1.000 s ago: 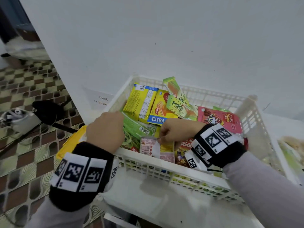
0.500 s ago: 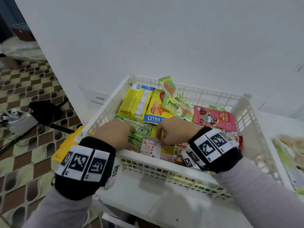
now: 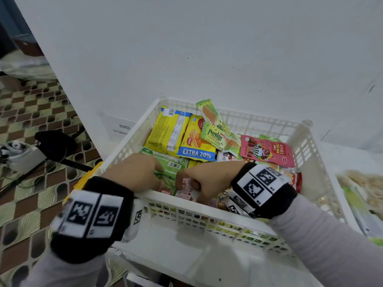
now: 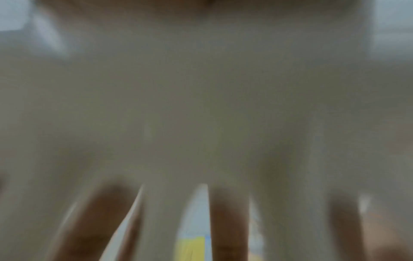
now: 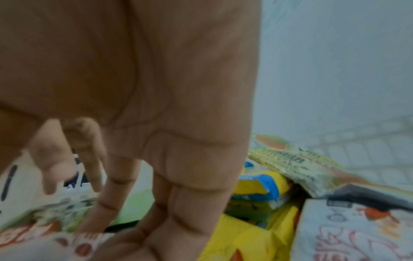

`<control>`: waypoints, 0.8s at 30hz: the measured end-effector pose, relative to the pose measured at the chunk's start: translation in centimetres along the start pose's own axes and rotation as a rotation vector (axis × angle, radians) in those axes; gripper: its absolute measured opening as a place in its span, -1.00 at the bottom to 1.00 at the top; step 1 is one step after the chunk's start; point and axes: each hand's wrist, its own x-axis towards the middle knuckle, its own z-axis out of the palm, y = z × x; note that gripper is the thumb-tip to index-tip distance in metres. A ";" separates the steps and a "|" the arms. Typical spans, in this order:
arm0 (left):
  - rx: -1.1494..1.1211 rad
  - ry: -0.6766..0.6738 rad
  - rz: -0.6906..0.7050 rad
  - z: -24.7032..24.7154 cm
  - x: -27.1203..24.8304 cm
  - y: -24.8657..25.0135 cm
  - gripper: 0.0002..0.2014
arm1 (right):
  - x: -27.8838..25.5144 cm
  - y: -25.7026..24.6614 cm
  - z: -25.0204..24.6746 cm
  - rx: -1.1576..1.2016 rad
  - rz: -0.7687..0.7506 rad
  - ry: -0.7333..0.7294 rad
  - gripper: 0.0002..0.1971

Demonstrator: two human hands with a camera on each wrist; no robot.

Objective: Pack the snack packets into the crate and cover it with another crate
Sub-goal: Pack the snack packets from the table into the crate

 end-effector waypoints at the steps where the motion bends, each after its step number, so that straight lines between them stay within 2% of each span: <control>1: -0.007 0.008 0.021 -0.4 -0.7 -0.1 -0.49 | 0.0 0.2 -0.1 0.032 -0.005 -0.012 -0.45; 3: -0.018 0.030 0.076 -1.7 -2.3 -0.3 -0.44 | 0.0 0.8 -0.2 0.125 -0.024 -0.026 -0.48; 5: -0.022 0.052 0.132 -3.5 -3.9 0.0 -0.30 | -0.4 1.5 -0.6 0.253 -0.029 -0.009 -0.54; 7: -0.017 0.105 0.173 -5.5 -4.9 0.7 -0.11 | -0.8 2.0 -1.2 0.342 -0.008 0.043 -0.61; 8: -0.018 0.153 0.194 -6.5 -5.1 1.1 -0.09 | -1.0 2.2 -1.5 0.374 -0.004 0.095 -0.66; 10: -0.063 0.252 0.263 -8.7 -4.4 2.2 -0.19 | -1.5 2.9 -2.3 0.462 -0.002 0.263 -0.75; 13: -0.298 0.341 0.401 -10.8 -1.0 3.8 -0.57 | -2.2 4.5 -3.2 0.544 0.026 0.613 -0.83; 15: -0.493 0.397 0.430 -10.9 2.8 4.7 -0.78 | -2.4 5.9 -3.5 0.519 0.132 0.820 -0.86; 17: -0.559 0.421 0.393 -10.4 6.4 5.7 -0.83 | -2.5 7.3 -3.6 0.454 0.273 0.919 -0.82; 20: -0.522 0.376 0.345 -9.3 10.6 6.8 -0.81 | -2.5 8.8 -3.3 0.367 0.417 0.893 -0.66; 24: -0.496 0.287 0.283 -8.8 13.3 7.8 -0.70 | -2.1 9.2 -2.7 0.358 0.419 0.761 -0.55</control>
